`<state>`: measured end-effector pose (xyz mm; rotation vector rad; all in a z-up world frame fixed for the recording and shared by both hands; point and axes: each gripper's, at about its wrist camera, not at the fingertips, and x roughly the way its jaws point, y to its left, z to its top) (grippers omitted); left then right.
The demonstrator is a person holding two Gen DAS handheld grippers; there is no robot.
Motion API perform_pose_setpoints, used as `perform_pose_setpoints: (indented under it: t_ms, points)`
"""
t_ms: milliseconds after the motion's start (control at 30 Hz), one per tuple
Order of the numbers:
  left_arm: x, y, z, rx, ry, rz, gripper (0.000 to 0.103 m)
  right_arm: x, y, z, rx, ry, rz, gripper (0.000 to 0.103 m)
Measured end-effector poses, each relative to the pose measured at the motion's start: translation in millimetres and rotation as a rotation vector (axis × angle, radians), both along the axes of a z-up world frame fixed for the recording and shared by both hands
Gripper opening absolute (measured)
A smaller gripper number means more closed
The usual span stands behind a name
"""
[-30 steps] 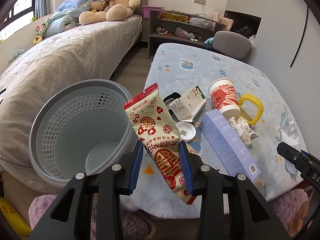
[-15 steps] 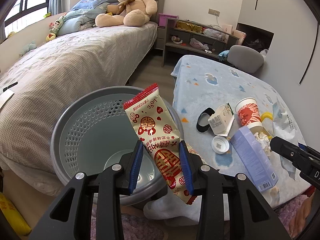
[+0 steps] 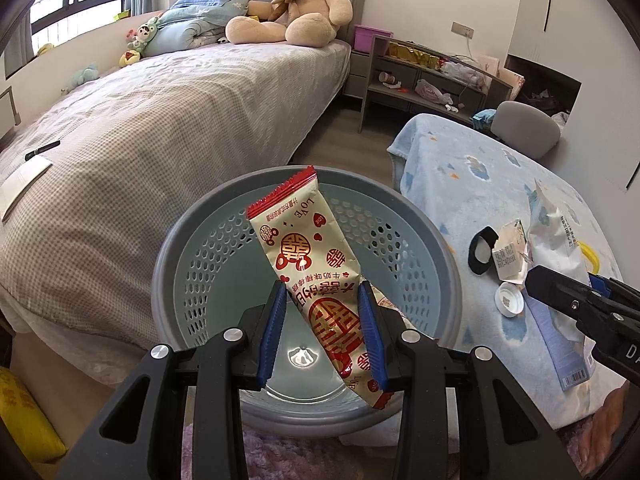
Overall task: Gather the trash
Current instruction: 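Carry the red wrapper and snack packet over the grey basket with both grippers, then open both grippers to drop the wrapper and packet into the basket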
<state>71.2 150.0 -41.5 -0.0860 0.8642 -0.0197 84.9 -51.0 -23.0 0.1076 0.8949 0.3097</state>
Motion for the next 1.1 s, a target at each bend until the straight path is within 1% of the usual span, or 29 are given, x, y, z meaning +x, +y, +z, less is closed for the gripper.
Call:
perform_pose_setpoints:
  t_ms: [267, 400, 567, 733, 1000, 1100]
  points:
    - [14, 25, -7, 0.011, 0.007, 0.049, 0.036, 22, 29, -15, 0.003, 0.022, 0.070, 0.055]
    - [19, 38, -13, -0.002, 0.016, 0.076, 0.036, 31, 44, -20, -0.006, 0.026, 0.106, 0.055]
    - [28, 50, -18, -0.010, 0.028, 0.085, 0.036, 42, 58, -27, -0.016, 0.033, 0.128, 0.055]
    - [36, 54, -23, -0.025, 0.041, 0.083, 0.036, 51, 67, -31, -0.016, 0.038, 0.130, 0.055]
    - [40, 55, -23, -0.021, 0.034, 0.095, 0.036, 62, 74, -32, -0.016, 0.040, 0.142, 0.055]
    - [40, 54, -23, -0.019, 0.034, 0.095, 0.038, 64, 77, -33, -0.018, 0.038, 0.146, 0.057]
